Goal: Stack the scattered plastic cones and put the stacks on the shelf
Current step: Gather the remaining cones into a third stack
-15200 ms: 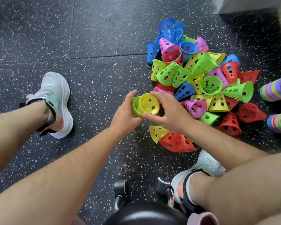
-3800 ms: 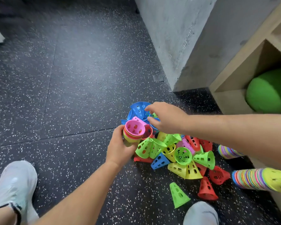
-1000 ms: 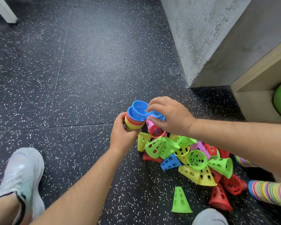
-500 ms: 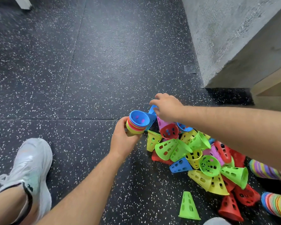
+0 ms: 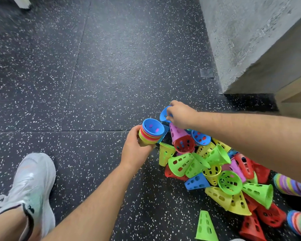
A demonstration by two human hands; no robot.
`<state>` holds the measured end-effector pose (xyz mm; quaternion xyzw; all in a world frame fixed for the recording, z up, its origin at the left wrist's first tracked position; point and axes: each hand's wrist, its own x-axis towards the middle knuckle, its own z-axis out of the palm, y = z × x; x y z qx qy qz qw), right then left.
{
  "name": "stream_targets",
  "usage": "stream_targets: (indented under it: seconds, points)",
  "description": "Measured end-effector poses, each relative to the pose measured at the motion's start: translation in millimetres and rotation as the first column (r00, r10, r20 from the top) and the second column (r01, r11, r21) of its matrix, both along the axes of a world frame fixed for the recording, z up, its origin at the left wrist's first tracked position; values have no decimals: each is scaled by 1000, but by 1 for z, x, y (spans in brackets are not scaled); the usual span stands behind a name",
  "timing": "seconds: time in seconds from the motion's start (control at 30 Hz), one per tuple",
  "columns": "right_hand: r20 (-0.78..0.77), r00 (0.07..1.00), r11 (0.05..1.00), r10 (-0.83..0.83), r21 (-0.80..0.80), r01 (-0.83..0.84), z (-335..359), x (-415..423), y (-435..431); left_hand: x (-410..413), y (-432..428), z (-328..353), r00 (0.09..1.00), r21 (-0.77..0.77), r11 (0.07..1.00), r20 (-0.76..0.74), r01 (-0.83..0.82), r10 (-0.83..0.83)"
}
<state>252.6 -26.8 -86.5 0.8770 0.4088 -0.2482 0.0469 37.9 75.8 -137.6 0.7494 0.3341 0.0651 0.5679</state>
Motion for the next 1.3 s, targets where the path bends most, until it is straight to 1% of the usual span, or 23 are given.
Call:
stream_targets:
  seconds: [0.07, 0.13, 0.2, 0.3, 0.37, 0.43, 0.5, 0.6, 0.7, 0.8, 0.83, 0.9, 1.0, 1.03, 1.1, 1.2, 1.3]
  points:
    - [-4, 999, 990, -41, 138, 41, 6, 2, -8, 1, -1, 0, 1000, 1, 1000, 2, -2, 2]
    - [-28, 995, 957, -98, 273, 102, 16, 0, -16, 1, -2, -1, 1000, -2, 1000, 3, -4, 4]
    - [-72, 987, 906, -143, 392, 160, 29, -4, -23, 2, -4, 1, 1000, -6, 1000, 7, -2, 3]
    - [-132, 981, 812, -145, 551, 194, 48, -19, -37, 3, -7, 7, 1000, -21, 1000, 28, -1, 1]
    - [-168, 977, 756, -130, 621, 207, 56, -34, -46, 4, -9, 12, 999, -29, 1000, 49, -5, 6]
    - [-217, 970, 728, -108, 648, 226, 59, -49, -51, 3, -9, 16, 998, -24, 1000, 58, -5, 7]
    - [-246, 967, 732, -73, 645, 219, 58, -62, -52, -1, -8, 17, 998, -14, 1000, 58, -5, 6]
    - [-244, 970, 760, -19, 627, 173, 54, -73, -49, -7, -7, 15, 998, 0, 1000, 59, -4, 4]
    - [-217, 976, 816, 13, 566, 115, 49, -75, -41, -12, -6, 13, 998, -2, 1000, 62, -6, 6]
    - [-177, 984, 821, -6, 561, 106, 41, -69, -30, -16, -3, 11, 999, 6, 1000, 49, -16, 16]
    - [-151, 989, 836, -5, 541, 87, 38, -65, -26, -17, -1, 10, 999, 7, 1000, 43, -18, 18]
    - [-108, 994, 894, 18, 447, 32, 29, -54, -16, -19, 3, 9, 999, 9, 1000, 21, -26, 26]
    - [-60, 996, 974, 64, 220, -50, 14, -43, -6, -21, 8, 6, 999, -4, 999, -2, -43, 43]
    - [-47, 996, 986, 76, 151, -68, 9, -41, -4, -21, 10, 4, 999, -13, 999, -8, -46, 46]
    - [-40, 996, 995, 75, 72, -72, 1, -38, 0, -19, 11, 3, 999, -19, 999, -12, -46, 46]
    - [-60, 996, 997, 60, 59, -57, -4, -36, 3, -15, 11, 3, 999, -27, 999, -7, -40, 40]
    - [-47, 997, 991, 67, 115, -61, -7, -40, 4, -13, 12, 1, 999, -25, 999, -3, -39, 39]
